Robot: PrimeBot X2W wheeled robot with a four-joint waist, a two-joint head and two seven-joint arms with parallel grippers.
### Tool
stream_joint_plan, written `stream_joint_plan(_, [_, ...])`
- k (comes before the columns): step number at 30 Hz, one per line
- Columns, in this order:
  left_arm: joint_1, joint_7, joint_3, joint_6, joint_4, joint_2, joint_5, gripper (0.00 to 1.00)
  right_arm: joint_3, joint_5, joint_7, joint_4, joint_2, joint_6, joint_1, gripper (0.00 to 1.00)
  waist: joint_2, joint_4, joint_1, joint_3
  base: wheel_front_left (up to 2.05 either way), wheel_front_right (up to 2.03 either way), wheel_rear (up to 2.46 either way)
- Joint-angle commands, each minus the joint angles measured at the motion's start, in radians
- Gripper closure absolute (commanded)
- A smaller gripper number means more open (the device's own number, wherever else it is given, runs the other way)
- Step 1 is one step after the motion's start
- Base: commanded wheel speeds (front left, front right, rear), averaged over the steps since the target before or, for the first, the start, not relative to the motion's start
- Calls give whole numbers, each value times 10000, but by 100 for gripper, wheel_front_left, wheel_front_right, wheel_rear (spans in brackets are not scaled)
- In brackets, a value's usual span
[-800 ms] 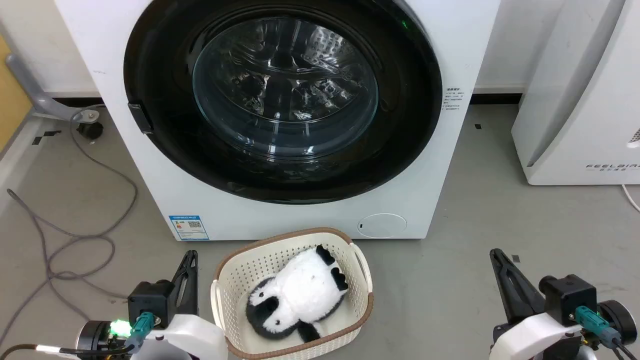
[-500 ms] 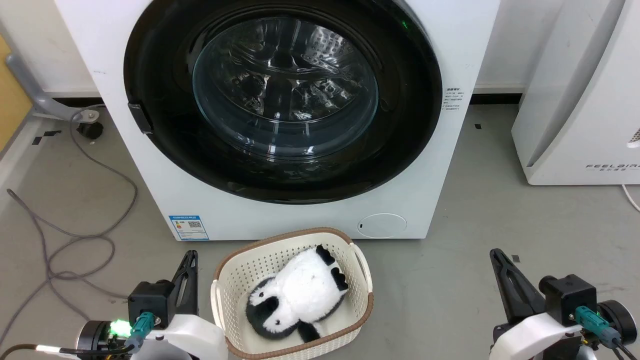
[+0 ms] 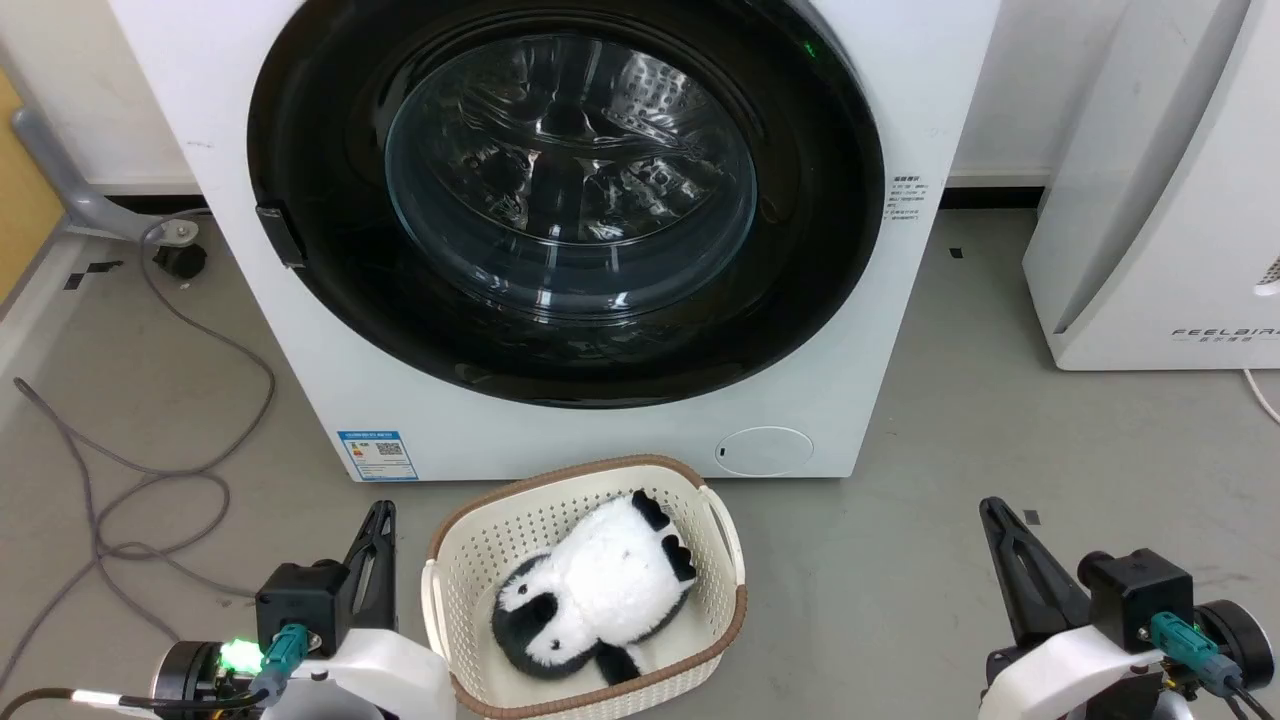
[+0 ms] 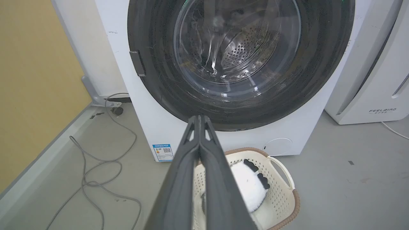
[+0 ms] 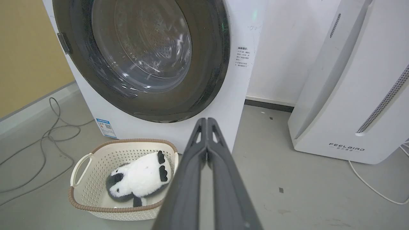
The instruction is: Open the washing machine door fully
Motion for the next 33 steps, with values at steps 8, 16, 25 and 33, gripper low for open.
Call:
stream_joint_plan(8, [7,-4,-1,-2,8,-2,-3,0,-1,8,-5,3,-4,0,9,0,0,0,0,0,0,0,0])
stream_joint_plan(16, [2,-137,-66,24,25,-1,-43,0,39,67,-136,14,-1,0,24,0,0,1,0,10,0,0,0])
stream_joint_plan(25, [-7,-325,-166,59,17,0,-102,0,84,209,-325,-31,2,-1,21,0,0,11,0,59,0,0,0])
stream_joint_plan(33, [-49,-492,-252,75,-1,1,-136,0,87,476,-491,-104,-78,-2,-76,0,0,30,0,177,0,0,0])
